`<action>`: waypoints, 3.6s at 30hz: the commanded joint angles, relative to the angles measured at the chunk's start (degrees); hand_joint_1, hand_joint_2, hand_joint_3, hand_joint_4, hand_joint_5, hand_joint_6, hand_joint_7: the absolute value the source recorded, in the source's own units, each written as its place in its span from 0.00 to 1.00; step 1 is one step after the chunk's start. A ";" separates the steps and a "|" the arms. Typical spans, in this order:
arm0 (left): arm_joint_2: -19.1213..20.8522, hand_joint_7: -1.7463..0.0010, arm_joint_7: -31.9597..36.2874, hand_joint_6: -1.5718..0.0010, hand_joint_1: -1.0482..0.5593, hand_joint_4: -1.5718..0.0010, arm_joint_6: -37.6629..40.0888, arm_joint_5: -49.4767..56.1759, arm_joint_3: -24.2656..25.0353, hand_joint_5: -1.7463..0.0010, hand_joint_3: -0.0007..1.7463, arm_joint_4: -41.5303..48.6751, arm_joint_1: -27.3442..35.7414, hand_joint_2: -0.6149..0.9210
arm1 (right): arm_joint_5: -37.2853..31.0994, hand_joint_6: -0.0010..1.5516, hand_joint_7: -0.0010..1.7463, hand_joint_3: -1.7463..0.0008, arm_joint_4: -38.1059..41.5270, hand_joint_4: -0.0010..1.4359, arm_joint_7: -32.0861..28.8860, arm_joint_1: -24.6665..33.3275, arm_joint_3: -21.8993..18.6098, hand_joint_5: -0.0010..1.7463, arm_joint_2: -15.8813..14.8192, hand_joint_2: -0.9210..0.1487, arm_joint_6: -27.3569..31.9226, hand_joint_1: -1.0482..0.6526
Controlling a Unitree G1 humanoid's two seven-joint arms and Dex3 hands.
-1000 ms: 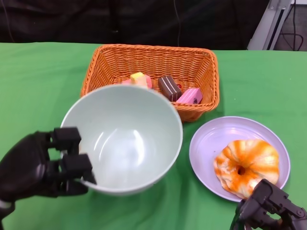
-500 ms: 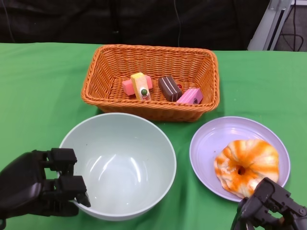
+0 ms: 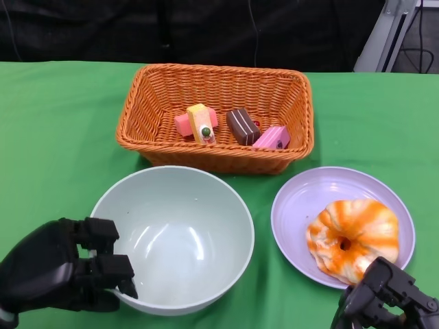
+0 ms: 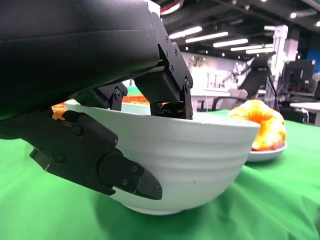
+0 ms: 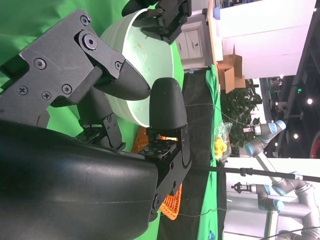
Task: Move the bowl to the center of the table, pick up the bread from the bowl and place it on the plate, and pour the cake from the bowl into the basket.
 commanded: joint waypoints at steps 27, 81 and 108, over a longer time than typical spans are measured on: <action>5.15 1.00 -6.48 0.57 0.09 0.63 6.08 -7.16 5.36 0.92 0.10 -4.46 4.86 1.00 | -0.17 0.37 0.95 0.19 -0.22 0.50 -0.01 0.29 -0.24 1.00 -0.21 0.50 -0.17 0.56; -16.59 0.34 -115.34 0.52 0.63 0.52 19.38 -105.57 34.19 0.15 0.46 -39.00 36.72 0.84 | -4.87 0.41 0.89 0.29 -0.99 0.52 -0.22 -4.98 5.00 1.00 -0.07 0.50 3.07 0.52; -27.24 0.36 -128.35 0.53 0.61 0.55 24.55 -101.19 47.93 0.12 0.37 -36.10 36.92 0.89 | -4.78 0.46 0.84 0.27 2.85 0.53 1.86 -6.58 4.36 1.00 -3.41 0.54 -0.82 0.49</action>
